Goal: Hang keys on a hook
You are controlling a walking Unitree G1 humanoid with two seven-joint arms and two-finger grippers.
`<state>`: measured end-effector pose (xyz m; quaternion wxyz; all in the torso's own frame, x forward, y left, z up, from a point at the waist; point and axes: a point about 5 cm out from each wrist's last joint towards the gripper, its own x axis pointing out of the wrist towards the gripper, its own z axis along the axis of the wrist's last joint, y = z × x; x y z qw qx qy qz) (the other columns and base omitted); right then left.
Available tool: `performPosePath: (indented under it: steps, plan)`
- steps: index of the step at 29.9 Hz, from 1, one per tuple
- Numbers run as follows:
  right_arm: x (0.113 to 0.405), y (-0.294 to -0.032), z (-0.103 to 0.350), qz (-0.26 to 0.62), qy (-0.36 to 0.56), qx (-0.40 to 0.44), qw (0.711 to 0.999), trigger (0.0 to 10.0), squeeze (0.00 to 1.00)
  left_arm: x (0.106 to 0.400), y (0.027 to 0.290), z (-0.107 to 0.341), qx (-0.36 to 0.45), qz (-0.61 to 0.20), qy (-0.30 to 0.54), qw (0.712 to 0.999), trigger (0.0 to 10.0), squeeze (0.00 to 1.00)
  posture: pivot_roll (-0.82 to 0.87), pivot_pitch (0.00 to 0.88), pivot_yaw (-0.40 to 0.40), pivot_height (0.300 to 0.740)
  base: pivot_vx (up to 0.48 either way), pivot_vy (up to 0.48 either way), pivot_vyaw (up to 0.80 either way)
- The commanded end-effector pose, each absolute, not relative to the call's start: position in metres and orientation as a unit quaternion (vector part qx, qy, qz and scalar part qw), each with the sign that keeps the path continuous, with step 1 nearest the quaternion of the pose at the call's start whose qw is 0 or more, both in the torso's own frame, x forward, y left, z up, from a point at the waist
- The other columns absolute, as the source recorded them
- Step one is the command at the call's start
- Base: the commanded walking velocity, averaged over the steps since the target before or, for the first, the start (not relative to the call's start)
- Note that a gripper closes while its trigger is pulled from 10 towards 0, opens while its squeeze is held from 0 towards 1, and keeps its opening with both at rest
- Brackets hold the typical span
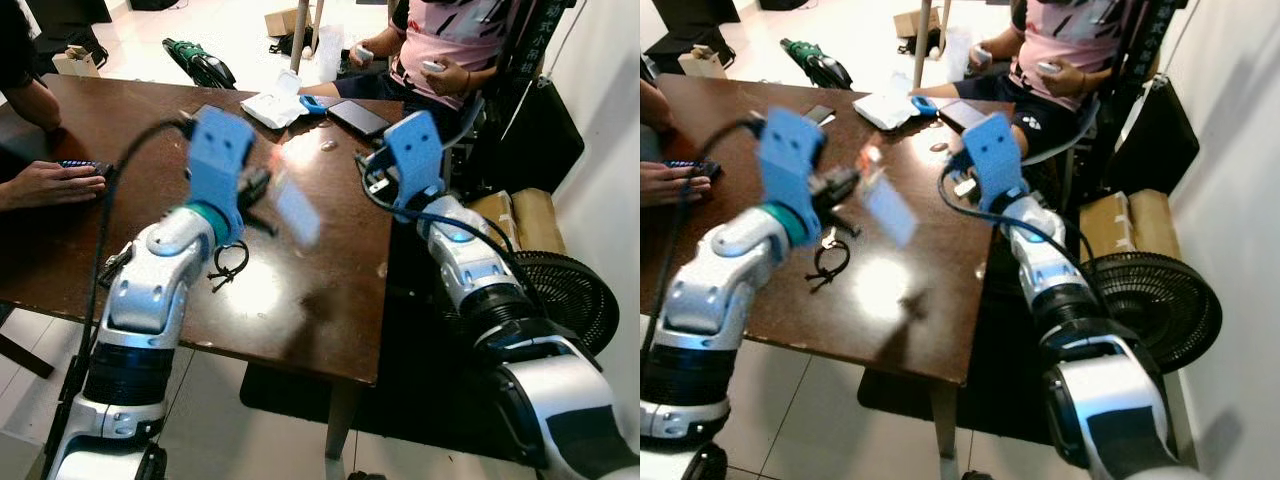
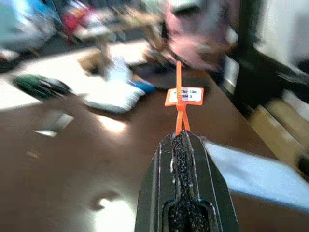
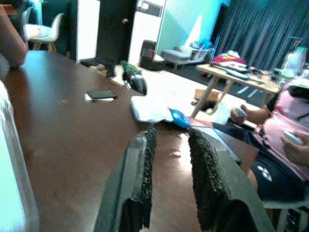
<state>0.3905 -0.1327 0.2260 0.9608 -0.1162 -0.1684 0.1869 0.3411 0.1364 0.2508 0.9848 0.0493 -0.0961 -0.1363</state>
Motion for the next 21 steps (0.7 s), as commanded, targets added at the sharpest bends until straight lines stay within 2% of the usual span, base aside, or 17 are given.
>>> performPosePath:
  steps: [1, 3, 5, 7, 12, 14, 17, 19, 20, 21]
  plan:
    - [0.386, -0.138, 0.227, 0.173, -0.186, -0.089, 0.963, 10.0, 0.00, 0.339, 0.149, 0.260, 0.065, -0.089, -0.134, 0.985, 10.0, 0.00, 0.09, 0.000, 0.115, 0.740, 0.000, 0.000, 0.00]
    - [0.384, -0.140, 0.227, 0.167, -0.191, -0.083, 0.964, 10.0, 0.00, 0.341, 0.152, 0.261, 0.071, -0.074, -0.138, 0.985, 10.0, 0.00, 0.09, 0.000, 0.115, 0.740, 0.000, 0.000, 0.00]
    - [0.377, -0.145, 0.225, 0.146, -0.203, -0.048, 0.967, 10.0, 0.00, 0.348, 0.163, 0.263, 0.020, -0.038, -0.134, 0.990, 10.0, 0.00, 0.07, 0.000, 0.112, 0.740, 0.000, 0.000, 0.00]
    - [0.375, -0.146, 0.224, 0.138, -0.207, -0.034, 0.968, 10.0, 0.00, 0.349, 0.164, 0.264, 0.008, -0.033, -0.139, 0.990, 10.0, 0.00, 0.07, 0.000, 0.112, 0.740, 0.000, 0.000, 0.00]
    - [0.371, -0.146, 0.221, 0.129, -0.208, -0.007, 0.970, 10.0, 0.00, 0.350, 0.161, 0.261, 0.045, -0.029, -0.149, 0.987, 10.0, 0.00, 0.07, 0.000, 0.103, 0.740, 0.000, 0.000, 0.00]
    - [0.367, -0.141, 0.218, 0.138, -0.206, 0.000, 0.969, 10.0, 0.00, 0.350, 0.158, 0.254, 0.058, -0.026, -0.134, 0.989, 10.0, 0.00, 0.07, 0.000, 0.101, 0.740, 0.000, 0.000, 0.00]
    - [0.362, -0.140, 0.213, 0.144, -0.193, 0.006, 0.971, 10.0, 0.00, 0.349, 0.156, 0.239, -0.015, -0.002, -0.057, 0.998, 10.0, 0.00, 0.06, 0.000, 0.088, 0.740, 0.000, 0.000, 0.00]
    - [0.361, -0.140, 0.211, 0.144, -0.190, 0.007, 0.971, 10.0, 0.00, 0.347, 0.153, 0.237, -0.040, -0.001, -0.043, 0.998, 10.0, 0.00, 0.06, 0.000, 0.088, 0.740, 0.000, 0.000, 0.00]
    - [0.361, -0.140, 0.211, 0.144, -0.190, 0.007, 0.971, 10.0, 0.00, 0.347, 0.153, 0.237, -0.040, -0.001, -0.043, 0.998, 10.0, 0.00, 0.06, 0.000, 0.088, 0.740, 0.000, 0.000, 0.00]
    - [0.361, -0.144, 0.210, 0.141, -0.184, 0.005, 0.973, 10.0, 0.00, 0.344, 0.146, 0.236, 0.000, -0.010, -0.056, 0.998, 10.0, 0.00, 0.06, 0.000, 0.074, 0.740, 0.000, 0.000, 0.00]
